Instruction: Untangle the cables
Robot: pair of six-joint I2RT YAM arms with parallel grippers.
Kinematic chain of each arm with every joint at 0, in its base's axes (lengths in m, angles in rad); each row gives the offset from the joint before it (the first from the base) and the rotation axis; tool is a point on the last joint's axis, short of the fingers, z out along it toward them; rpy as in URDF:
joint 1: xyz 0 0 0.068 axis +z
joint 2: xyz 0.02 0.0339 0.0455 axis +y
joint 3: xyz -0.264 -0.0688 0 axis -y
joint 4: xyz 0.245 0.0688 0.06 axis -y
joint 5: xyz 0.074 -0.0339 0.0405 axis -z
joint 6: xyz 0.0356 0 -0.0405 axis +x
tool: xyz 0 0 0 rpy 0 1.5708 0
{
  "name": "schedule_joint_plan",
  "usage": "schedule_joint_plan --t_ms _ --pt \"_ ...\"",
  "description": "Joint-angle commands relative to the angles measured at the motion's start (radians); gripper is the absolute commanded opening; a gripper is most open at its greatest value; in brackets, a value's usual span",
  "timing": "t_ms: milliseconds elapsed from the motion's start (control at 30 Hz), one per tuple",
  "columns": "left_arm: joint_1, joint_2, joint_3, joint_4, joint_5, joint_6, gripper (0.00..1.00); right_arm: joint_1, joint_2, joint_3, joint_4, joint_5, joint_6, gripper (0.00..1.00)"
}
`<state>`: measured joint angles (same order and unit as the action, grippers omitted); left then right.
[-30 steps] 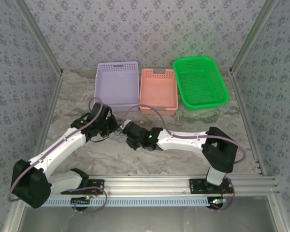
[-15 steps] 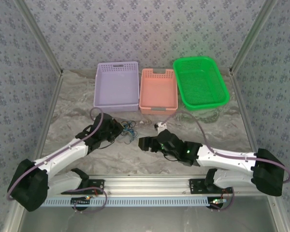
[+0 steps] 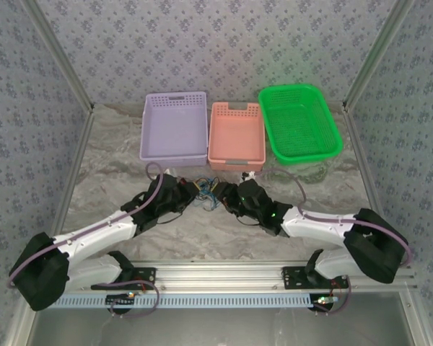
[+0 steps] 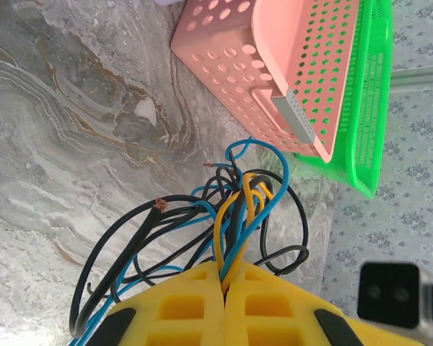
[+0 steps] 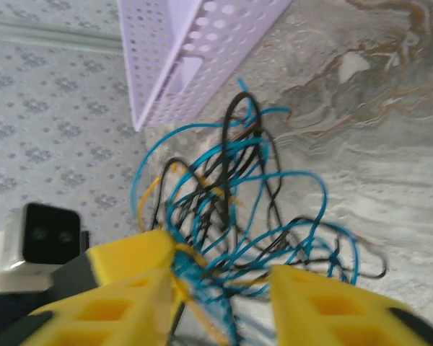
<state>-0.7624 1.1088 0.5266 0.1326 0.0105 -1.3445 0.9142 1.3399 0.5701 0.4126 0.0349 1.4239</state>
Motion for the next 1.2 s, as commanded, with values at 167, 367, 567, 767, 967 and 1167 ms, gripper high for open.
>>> schedule_joint_plan --t_ms 167,367,567,767,967,1167 --pt "-0.011 -0.044 0.039 -0.048 -0.023 0.052 0.0 -0.022 -0.148 0.071 -0.395 0.128 -0.181 0.0" --pt "-0.009 -0.081 0.103 -0.261 -0.087 0.162 0.0 -0.056 -0.334 0.126 -0.687 0.241 -0.357 0.0" --pt "-0.008 -0.078 0.138 -0.436 -0.193 0.224 0.0 -0.097 -0.38 0.205 -0.857 0.27 -0.494 0.0" --pt "0.006 -0.148 0.124 -0.559 -0.314 0.251 0.0 -0.157 -0.453 0.243 -0.957 0.287 -0.539 0.0" --pt "0.024 -0.151 0.079 -0.505 -0.263 0.265 0.0 -0.193 -0.432 0.236 -0.952 0.262 -0.555 0.0" --pt "0.023 -0.076 0.084 -0.454 -0.209 0.285 0.0 -0.203 -0.369 0.238 -1.008 0.298 -0.551 0.0"
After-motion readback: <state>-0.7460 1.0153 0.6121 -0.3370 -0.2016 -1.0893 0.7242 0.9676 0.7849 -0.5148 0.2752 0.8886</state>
